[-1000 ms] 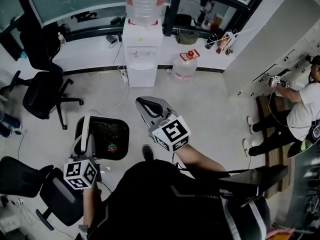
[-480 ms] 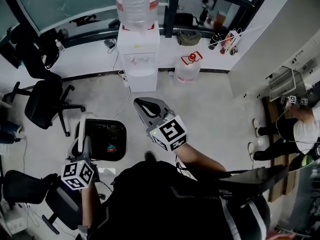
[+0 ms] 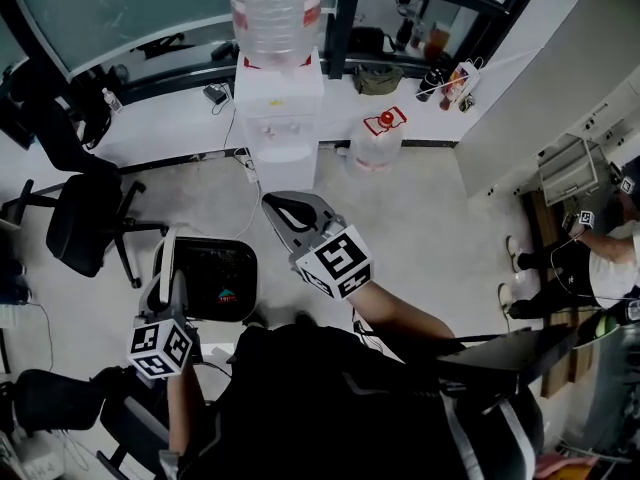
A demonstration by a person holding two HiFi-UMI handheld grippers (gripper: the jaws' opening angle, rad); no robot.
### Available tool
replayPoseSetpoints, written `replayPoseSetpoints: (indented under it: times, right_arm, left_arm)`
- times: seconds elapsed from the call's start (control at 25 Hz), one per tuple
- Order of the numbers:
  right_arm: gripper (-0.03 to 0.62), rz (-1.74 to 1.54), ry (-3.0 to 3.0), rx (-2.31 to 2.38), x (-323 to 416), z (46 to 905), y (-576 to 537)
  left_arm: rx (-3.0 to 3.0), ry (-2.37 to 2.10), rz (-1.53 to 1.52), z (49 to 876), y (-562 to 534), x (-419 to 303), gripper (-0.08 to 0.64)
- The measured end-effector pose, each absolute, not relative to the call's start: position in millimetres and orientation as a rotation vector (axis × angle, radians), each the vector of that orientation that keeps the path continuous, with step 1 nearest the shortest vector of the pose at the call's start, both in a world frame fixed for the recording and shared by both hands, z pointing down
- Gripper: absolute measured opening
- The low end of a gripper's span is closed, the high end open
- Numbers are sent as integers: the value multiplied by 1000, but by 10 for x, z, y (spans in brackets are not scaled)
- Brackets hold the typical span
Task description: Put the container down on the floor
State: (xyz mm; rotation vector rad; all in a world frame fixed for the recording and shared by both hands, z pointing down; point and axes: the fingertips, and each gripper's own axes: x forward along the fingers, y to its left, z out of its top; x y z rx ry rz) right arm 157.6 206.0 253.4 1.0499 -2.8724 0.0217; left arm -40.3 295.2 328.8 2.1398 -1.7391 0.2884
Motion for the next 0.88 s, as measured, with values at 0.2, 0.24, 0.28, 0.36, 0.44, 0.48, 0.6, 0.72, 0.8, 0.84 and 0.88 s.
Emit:
replayPoseSetpoints:
  times: [0.2, 0.24, 0.28, 0.36, 0.44, 0.48, 0.6, 0.72, 0.8, 0.84, 0.88]
  right_arm:
    - [8, -7, -2840, 1100, 1279, 2499, 1762]
    - [8, -12, -2837, 1106, 1203, 2486, 1698]
    - [8, -17, -2833, 1110, 1129, 2477, 1632]
    - [8, -12, -2820, 1125, 1000, 2482, 1505]
    - [8, 3, -2805, 1150, 889, 2496, 1372]
    - [8, 8, -2797, 1163, 830, 2498, 1306]
    - [8, 16, -2779, 1197, 641, 2495, 1152]
    - [8, 18, -2757, 1224, 474, 2504, 1009]
    - [8, 23, -2739, 1239, 378, 2517, 917]
    - [8, 24, -2730, 1247, 330, 2528, 884]
    - [8, 24, -2720, 1253, 280, 2540, 859]
  left_arm:
    - [2190, -1681, 277, 3344, 2572, -675, 84]
    - [2201, -1672, 277, 3343, 2487, -741, 84]
    - [2212, -1664, 280, 3340, 2405, -805, 84]
    - [2230, -1644, 286, 3338, 2262, -918, 84]
    - [2247, -1619, 289, 3335, 2119, -1023, 84]
    - [2257, -1610, 289, 3329, 2041, -1086, 84]
    - [2289, -1579, 302, 3317, 1833, -1287, 84]
    - [2325, -1546, 327, 3325, 1643, -1447, 84]
    - [2346, -1523, 341, 3354, 1525, -1534, 84]
    - [2355, -1507, 348, 3376, 1477, -1579, 84]
    - [2365, -1489, 354, 3398, 1435, -1624, 84]
